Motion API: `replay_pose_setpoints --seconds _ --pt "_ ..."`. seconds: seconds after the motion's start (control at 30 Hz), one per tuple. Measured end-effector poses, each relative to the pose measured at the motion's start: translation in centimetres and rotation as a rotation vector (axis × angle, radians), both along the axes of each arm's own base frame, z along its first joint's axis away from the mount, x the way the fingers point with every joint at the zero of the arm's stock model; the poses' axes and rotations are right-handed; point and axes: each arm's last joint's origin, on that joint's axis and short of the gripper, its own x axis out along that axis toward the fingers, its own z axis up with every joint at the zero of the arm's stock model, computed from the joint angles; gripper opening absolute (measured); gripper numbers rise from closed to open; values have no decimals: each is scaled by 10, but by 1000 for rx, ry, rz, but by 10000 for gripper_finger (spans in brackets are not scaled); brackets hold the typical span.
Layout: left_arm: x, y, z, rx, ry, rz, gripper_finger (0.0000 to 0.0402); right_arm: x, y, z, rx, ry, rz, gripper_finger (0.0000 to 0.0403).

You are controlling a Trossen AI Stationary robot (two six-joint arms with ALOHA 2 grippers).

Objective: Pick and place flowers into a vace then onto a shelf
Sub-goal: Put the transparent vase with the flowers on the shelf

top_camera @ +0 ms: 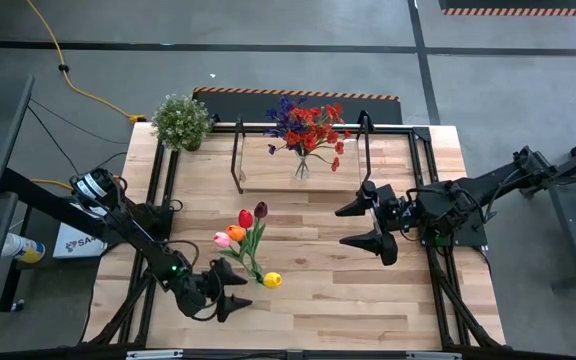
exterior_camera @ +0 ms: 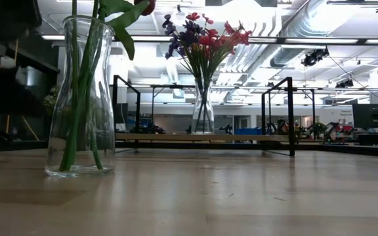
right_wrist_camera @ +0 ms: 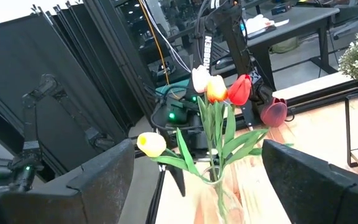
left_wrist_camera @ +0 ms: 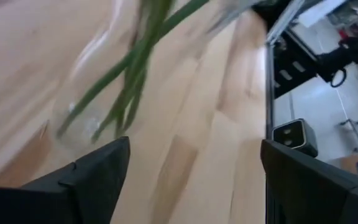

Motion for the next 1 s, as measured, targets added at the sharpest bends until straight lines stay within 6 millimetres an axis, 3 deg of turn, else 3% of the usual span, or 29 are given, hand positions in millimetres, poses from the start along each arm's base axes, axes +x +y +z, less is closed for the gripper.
replay_pose_setpoints --seconds 0.47,1.0 --pt "-3 10 -3 257 -20 103 387 0 0 -2 5 18 -1 337" --pt "6 21 1 367 -90 239 385 0 0 -2 2 17 -1 337"
